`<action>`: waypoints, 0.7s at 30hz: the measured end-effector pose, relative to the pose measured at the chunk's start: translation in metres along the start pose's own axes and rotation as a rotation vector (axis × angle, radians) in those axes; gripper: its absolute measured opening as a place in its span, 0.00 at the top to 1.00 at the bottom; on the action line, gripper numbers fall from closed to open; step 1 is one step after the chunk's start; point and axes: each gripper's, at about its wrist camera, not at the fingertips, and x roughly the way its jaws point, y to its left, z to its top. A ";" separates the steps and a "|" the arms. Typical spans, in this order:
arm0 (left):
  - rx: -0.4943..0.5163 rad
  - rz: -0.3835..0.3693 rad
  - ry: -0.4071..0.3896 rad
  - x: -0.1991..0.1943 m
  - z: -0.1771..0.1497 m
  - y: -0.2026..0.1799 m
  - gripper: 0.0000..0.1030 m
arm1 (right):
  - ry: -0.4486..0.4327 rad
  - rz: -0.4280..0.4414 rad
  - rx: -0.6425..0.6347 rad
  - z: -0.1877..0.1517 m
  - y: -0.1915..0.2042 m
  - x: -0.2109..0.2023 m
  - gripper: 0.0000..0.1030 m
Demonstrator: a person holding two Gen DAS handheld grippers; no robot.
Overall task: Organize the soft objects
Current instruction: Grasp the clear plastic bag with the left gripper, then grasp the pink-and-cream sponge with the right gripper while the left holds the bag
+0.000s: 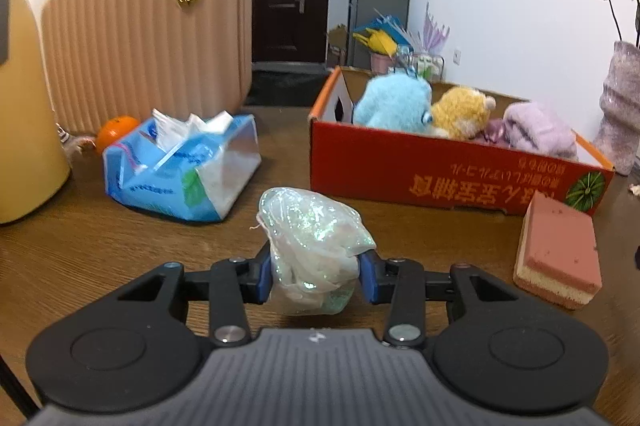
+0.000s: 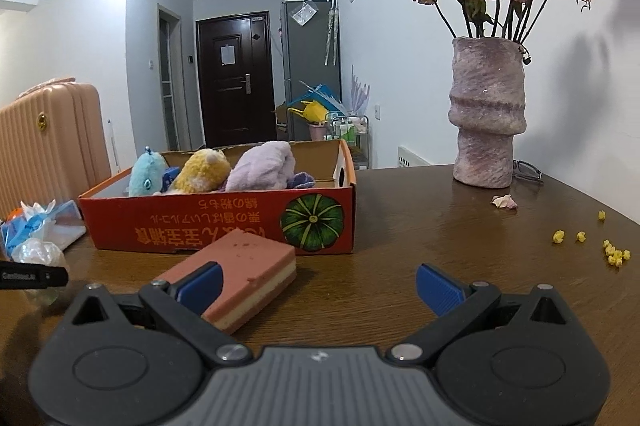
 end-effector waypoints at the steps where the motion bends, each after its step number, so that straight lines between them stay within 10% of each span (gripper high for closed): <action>1: -0.001 0.000 -0.012 -0.003 0.000 0.000 0.59 | 0.002 0.000 0.004 0.000 0.001 0.000 0.00; 21: -0.038 0.032 -0.088 -0.030 0.000 0.024 0.60 | 0.130 0.028 0.028 0.005 0.075 0.043 0.00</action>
